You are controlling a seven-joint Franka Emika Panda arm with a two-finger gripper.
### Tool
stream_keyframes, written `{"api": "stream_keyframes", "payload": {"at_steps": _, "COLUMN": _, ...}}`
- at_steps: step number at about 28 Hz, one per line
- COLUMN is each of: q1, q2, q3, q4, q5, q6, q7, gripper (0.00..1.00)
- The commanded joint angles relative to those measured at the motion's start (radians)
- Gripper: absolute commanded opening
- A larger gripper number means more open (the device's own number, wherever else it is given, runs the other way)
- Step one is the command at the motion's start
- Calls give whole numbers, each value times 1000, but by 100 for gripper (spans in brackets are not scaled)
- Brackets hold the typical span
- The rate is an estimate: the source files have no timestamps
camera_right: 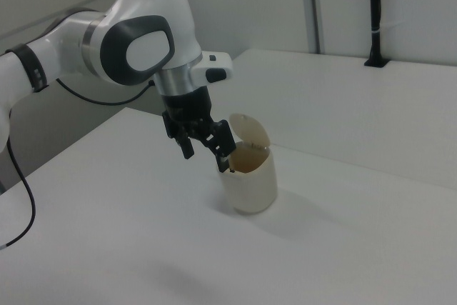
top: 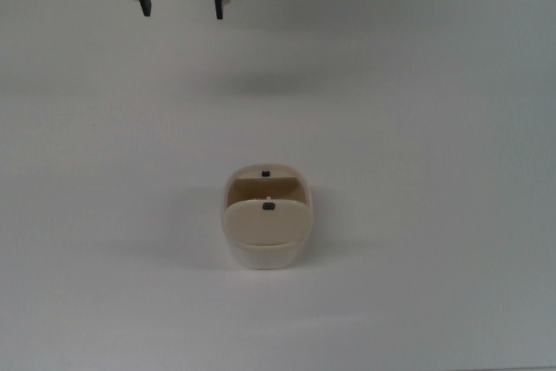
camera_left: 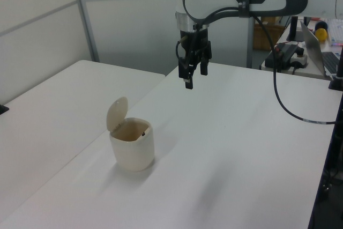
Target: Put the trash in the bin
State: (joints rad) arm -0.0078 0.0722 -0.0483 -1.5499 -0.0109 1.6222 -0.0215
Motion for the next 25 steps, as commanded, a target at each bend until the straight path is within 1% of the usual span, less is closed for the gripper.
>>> {"api": "stream_keyframes", "payload": {"at_steps": 1, "q1": 5, "q2": -2, "q3": -1, "q4": -1, "q5": -9, "q6": -5, "q7": -17, "gripper": 100}}
{"api": "stream_keyframes", "payload": {"at_steps": 25, "q1": 5, "q2": 5, "q3": -1, "q4": -1, "q5": 0, "q6": -4, "q7": -6, "gripper": 100}}
